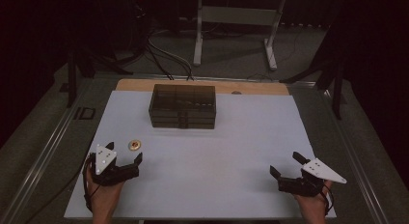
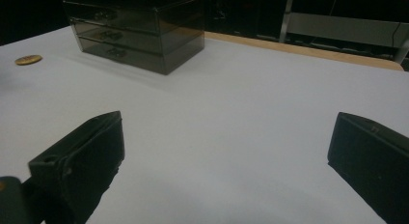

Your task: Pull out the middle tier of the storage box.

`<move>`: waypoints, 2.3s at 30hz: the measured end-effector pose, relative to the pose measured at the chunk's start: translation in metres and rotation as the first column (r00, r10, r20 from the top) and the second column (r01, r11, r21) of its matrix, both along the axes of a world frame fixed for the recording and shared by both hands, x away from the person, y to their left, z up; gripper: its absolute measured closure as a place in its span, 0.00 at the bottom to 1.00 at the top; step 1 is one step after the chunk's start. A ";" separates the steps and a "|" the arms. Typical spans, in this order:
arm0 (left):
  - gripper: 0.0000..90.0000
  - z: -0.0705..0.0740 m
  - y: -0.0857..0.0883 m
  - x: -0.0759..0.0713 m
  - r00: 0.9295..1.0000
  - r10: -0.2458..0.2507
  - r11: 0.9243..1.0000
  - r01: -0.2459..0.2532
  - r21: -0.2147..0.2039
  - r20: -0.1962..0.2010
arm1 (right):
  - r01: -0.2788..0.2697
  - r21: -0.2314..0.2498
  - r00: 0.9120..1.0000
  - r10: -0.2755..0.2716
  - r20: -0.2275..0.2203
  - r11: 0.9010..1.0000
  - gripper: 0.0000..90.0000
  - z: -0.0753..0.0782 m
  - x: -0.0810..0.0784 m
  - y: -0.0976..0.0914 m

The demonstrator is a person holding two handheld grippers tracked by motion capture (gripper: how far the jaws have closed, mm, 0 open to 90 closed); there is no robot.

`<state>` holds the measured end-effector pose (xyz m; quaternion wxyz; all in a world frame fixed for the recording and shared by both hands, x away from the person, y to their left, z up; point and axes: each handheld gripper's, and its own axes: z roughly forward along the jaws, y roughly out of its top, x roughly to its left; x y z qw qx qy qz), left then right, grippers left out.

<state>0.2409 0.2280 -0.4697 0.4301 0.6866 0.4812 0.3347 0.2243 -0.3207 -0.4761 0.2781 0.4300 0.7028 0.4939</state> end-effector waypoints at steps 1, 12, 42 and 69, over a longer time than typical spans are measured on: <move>0.03 0.000 0.000 0.000 1.000 0.002 1.000 -0.002 0.001 -0.005 | 0.002 0.002 1.000 -0.002 0.000 1.000 0.00 0.000 0.000 0.000; 0.03 0.006 -0.012 0.003 1.000 0.025 0.999 -0.025 0.025 -0.019 | 0.020 0.013 1.000 -0.020 0.002 1.000 0.00 0.000 0.000 -0.002; 0.03 0.029 -0.054 0.025 0.998 0.057 0.998 -0.057 0.017 -0.001 | 0.051 0.010 0.999 -0.051 0.000 0.999 0.00 0.001 -0.001 -0.005; 0.03 0.030 -0.094 0.053 0.997 0.080 0.996 -0.079 0.042 -0.015 | 0.049 0.014 0.999 -0.049 -0.001 0.999 0.00 0.001 -0.001 -0.005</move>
